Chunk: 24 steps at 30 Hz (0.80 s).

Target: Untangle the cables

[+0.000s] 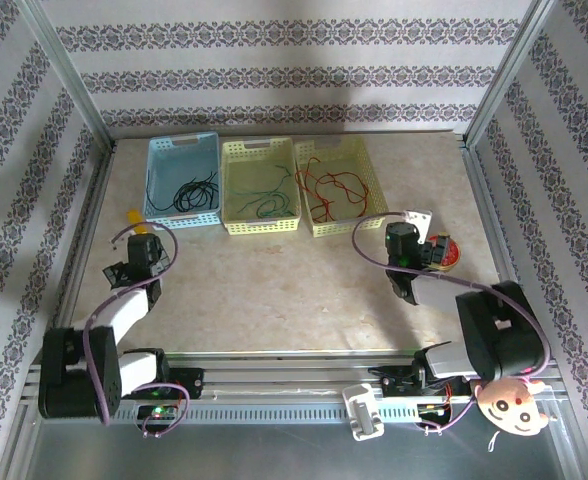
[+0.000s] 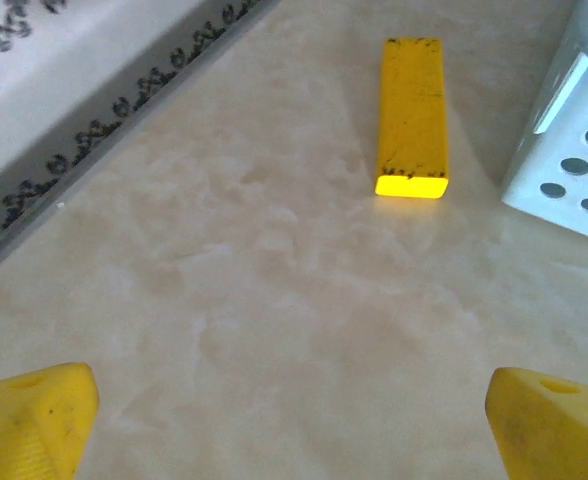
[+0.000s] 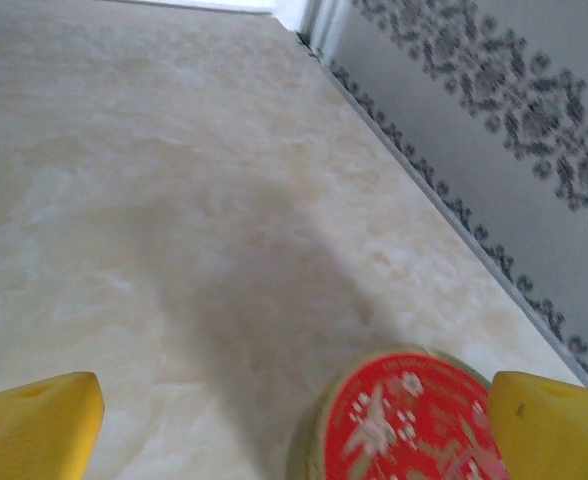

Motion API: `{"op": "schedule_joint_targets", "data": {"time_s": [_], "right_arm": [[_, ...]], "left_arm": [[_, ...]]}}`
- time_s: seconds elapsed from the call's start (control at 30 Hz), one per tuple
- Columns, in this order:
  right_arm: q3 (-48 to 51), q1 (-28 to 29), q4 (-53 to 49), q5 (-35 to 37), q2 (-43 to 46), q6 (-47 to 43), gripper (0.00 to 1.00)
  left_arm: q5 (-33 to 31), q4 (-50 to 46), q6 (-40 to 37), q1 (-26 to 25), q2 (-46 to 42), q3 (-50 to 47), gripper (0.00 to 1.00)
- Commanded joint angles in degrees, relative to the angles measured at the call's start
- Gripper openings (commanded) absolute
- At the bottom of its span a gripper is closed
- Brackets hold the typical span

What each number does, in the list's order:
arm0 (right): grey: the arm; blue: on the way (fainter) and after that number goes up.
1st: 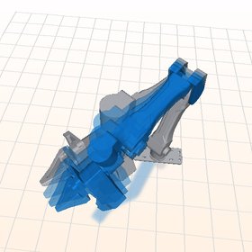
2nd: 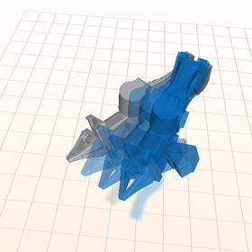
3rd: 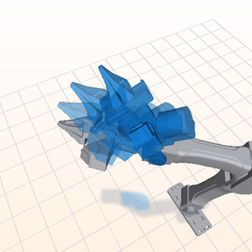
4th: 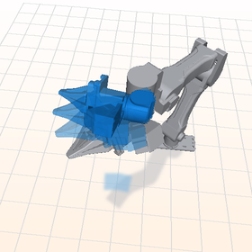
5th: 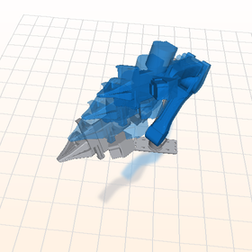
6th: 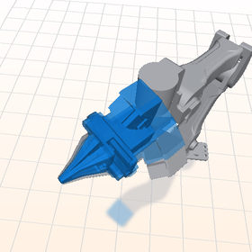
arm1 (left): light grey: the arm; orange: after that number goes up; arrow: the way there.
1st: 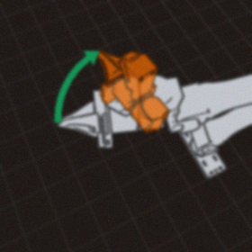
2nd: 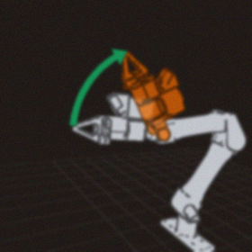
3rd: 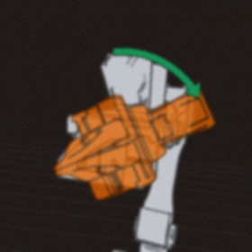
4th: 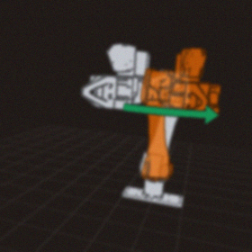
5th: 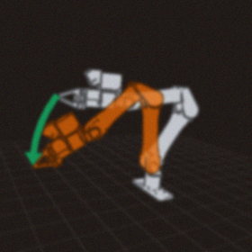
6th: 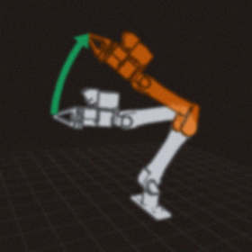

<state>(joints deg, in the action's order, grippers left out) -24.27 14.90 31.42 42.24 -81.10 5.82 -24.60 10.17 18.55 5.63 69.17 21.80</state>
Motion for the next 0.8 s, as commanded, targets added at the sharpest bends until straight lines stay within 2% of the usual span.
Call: {"op": "schedule_joint_targets", "data": {"time_s": [0.0,0.03,0.1,0.13,0.2,0.27,0.3,0.33,0.4,0.47,0.53,0.57,0.63,0.7,0.77], "right_arm": [[1.04,-1.0,20.37,-7.82,-4.36,-11.17,0.98],[2.59,-2.03,27.49,-9.99,-6.06,-11.46,0.98],[2.53,-2.81,21.52,-12.03,-2.93,-9.07,0.98],[3.77,-4.22,22.37,-15.89,-2.48,-8.48,0.98],[5.62,-6.81,24.79,-21.03,-2.5,-6.48,0.98],[5.47,-10.34,22.49,-28.23,-2.54,-4.34,0.98],[5.44,-11.98,25.0,-32.95,-5.8,-3.99,0.98],[5.31,-12.77,30.52,-34.9,-8.47,-3.84,0.98],[2.04,-13.11,18.16,-35.6,-4.74,-3.56,0.98],[3.69,-13.17,25.85,-35.26,-7.19,-3.52,0.98],[3.03,-12.96,22.09,-34.88,-5.8,-3.79,0.98],[3.0,-12.88,22.16,-34.77,-5.82,-3.8,0.98],[3.27,-12.87,23.59,-34.7,-6.31,-3.67,0.98],[3.2,-12.79,23.17,-34.68,-6.1,-3.82,0.98],[3.18,-12.79,23.22,-34.75,-6.15,-3.8,0.98]], "left_arm": [[2.34,15.79,-3.54,-0.52,3.24,0.31,0.99],[3.06,18.73,-4.17,-0.5,4.53,0.25,0.99],[4.83,25.62,-6.09,-0.49,7.43,-0.12,0.99],[5.99,28.56,-6.23,-0.53,8.99,-0.22,0.99],[9.42,26.99,-5.58,-0.4,11.44,2.15,0.99],[10.82,36.97,-8.31,-1.34,14.84,0.44,0.99],[10.34,31.27,-7.87,-2.2,13.17,1.41,0.99],[10.49,34.8,-8.67,-2.36,13.7,-0.02,0.99],[13.22,43.55,-10.7,-2.88,14.2,-3.73,0.99],[15.77,49.82,-13.21,-4.02,15.85,-6.13,0.99],[19.07,55.4,-14.84,-4.44,21.04,-6.88,0.99],[18.02,60.47,-15.76,-4.76,24.21,-6.29,0.99],[17.45,42.8,-14.8,-5.33,19.75,-1.53,0.99],[15.38,50.72,-17.63,-6.98,23.45,-1.44,0.99],[15.63,42.57,-16.31,-6.94,20.83,-0.04,0.99]]}}
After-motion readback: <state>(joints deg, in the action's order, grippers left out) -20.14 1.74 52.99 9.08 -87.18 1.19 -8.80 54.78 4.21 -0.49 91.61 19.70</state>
